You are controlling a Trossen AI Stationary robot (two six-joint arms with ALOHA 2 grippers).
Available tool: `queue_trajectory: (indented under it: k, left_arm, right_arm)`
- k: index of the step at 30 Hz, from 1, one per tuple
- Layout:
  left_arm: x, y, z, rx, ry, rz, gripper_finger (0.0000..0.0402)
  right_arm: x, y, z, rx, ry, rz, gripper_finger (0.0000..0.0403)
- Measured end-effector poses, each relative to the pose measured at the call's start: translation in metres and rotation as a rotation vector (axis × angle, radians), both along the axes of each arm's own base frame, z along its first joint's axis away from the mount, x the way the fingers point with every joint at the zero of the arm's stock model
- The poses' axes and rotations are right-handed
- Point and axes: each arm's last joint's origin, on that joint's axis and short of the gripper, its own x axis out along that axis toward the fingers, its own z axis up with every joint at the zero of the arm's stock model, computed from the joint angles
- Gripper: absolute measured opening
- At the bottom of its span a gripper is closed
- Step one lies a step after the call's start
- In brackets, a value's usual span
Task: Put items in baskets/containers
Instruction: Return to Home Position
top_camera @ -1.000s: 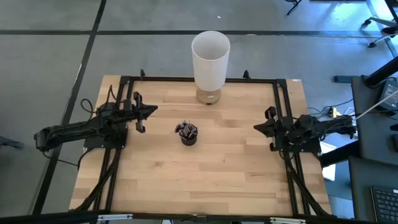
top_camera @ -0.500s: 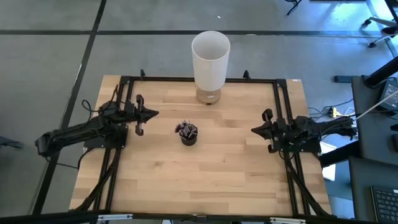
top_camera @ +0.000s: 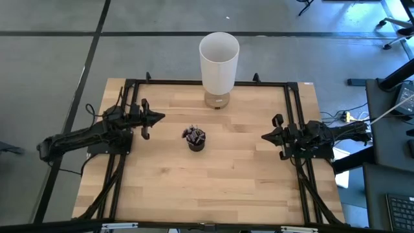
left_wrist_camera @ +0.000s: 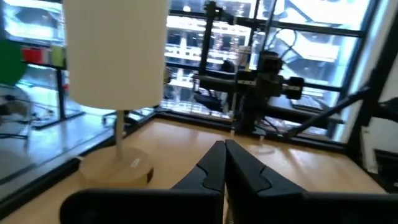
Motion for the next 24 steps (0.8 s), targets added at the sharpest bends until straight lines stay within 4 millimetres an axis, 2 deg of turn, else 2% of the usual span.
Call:
queue_trajectory:
  k: [11,20,24]
  left_arm:
    - [0.006,-0.021,-0.009,0.046,0.108,0.070,0.0002]
    - [-0.009,-0.026,-0.011,0.069,0.100,0.026,0.0001]
    - [-0.009,-0.026,-0.013,0.081,0.116,0.019,0.0004]
  right_arm:
    - [0.000,0.000,-0.002,0.023,0.018,0.003,0.0000]
    - [0.000,0.000,-0.003,0.025,0.036,0.002,0.0008]
    - [0.000,0.000,-0.003,0.025,0.036,0.001,0.0009]
